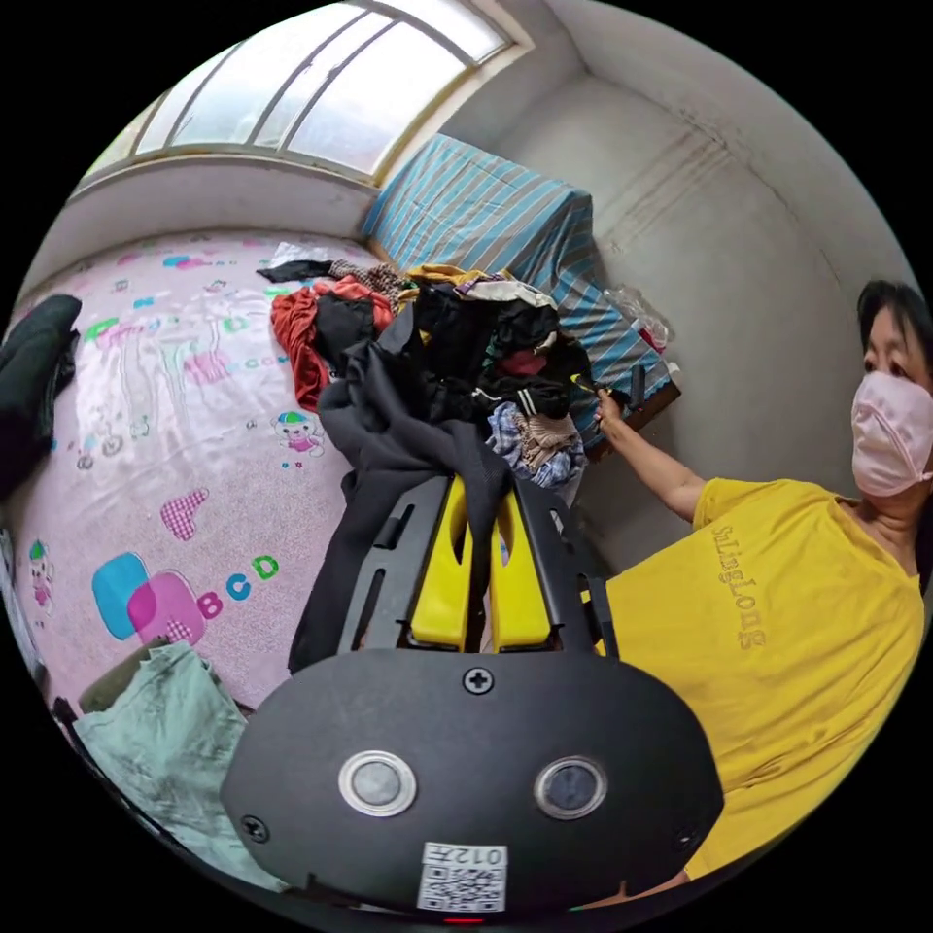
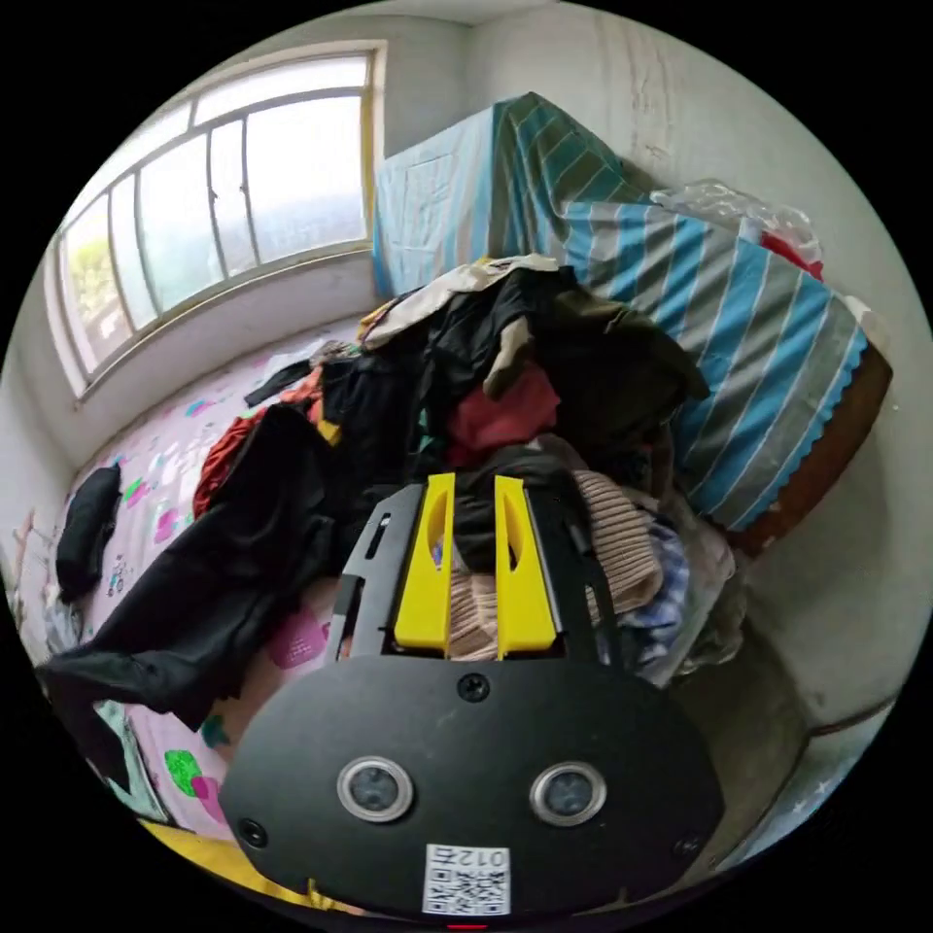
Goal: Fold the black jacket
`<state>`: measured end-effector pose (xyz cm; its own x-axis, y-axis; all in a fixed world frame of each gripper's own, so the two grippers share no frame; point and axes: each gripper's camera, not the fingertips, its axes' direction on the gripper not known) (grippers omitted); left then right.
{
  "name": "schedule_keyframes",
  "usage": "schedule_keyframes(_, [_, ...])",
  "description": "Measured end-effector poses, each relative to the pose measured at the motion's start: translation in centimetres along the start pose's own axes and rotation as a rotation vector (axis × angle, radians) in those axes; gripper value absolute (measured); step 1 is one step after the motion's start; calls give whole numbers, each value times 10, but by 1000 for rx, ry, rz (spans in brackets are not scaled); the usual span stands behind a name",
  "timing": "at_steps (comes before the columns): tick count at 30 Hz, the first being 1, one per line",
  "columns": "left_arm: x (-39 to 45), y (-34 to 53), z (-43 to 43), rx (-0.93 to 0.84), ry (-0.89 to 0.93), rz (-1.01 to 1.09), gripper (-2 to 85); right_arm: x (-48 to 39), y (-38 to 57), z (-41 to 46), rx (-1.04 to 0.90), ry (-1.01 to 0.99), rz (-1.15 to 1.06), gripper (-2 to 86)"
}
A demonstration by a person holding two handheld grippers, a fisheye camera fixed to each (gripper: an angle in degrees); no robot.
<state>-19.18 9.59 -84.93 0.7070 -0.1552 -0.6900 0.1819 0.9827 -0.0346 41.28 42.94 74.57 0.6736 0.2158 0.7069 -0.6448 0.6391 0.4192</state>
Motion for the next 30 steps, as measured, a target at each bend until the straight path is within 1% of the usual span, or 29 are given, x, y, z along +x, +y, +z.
schedule_keyframes(1, [15,-1,-14,12,-10,33,10,-6,8,7,-27,-55,-20,73])
schedule_keyframes(3, [36,-1,-33,28,-29,79,10,-36,49,47,-191,-335,-64,91])
schedule_keyframes(4, [48,0,-46,38,-37,101,11,-45,60,59,-238,-415,-63,97])
schedule_keyframes(6, [65,2,-63,47,-52,124,12,-70,105,107,-432,-680,12,130])
schedule_keyframes(7, [76,4,-73,49,-68,137,12,-72,115,119,-476,-744,58,137])
schedule_keyframes(9, [94,8,-88,52,-94,162,13,-65,158,168,-617,-1027,362,161])
schedule_keyframes(10, [106,13,-97,53,-111,174,13,-61,169,179,-638,-1094,458,166])
schedule_keyframes(12, [121,20,-110,58,-137,188,14,-51,210,212,-683,-1304,776,159])
schedule_keyframes(13, [130,26,-119,64,-154,195,14,-50,216,216,-685,-1347,823,152])
schedule_keyframes(14, [136,31,-128,76,-169,195,14,-52,224,221,-688,-1431,876,128])
schedule_keyframes(16, [143,39,-143,100,-179,190,14,-58,223,221,-731,-1498,879,72])
schedule_keyframes(17, [146,44,-154,121,-186,183,14,-61,212,212,-715,-1523,821,34])
schedule_keyframes(19, [148,52,-173,149,-211,173,14,-59,186,191,-626,-1561,742,23])
schedule_keyframes(21, [145,60,-192,174,-258,140,13,-48,146,159,-452,-1688,692,14])
schedule_keyframes(22, [142,66,-206,189,-286,116,13,-44,135,149,-407,-1723,679,13])
schedule_keyframes(24, [135,77,-225,210,-303,72,12,-30,90,104,-225,-1863,572,10])
schedule_keyframes(25, [133,84,-235,220,-316,54,10,-27,79,90,-183,-1892,535,10])
schedule_keyframes(26, [130,92,-244,215,-331,41,9,-20,59,62,-112,-1941,455,9])
schedule_keyframes(30, [123,118,-260,157,-426,-8,0,-10,22,-34,25,-1979,213,7])
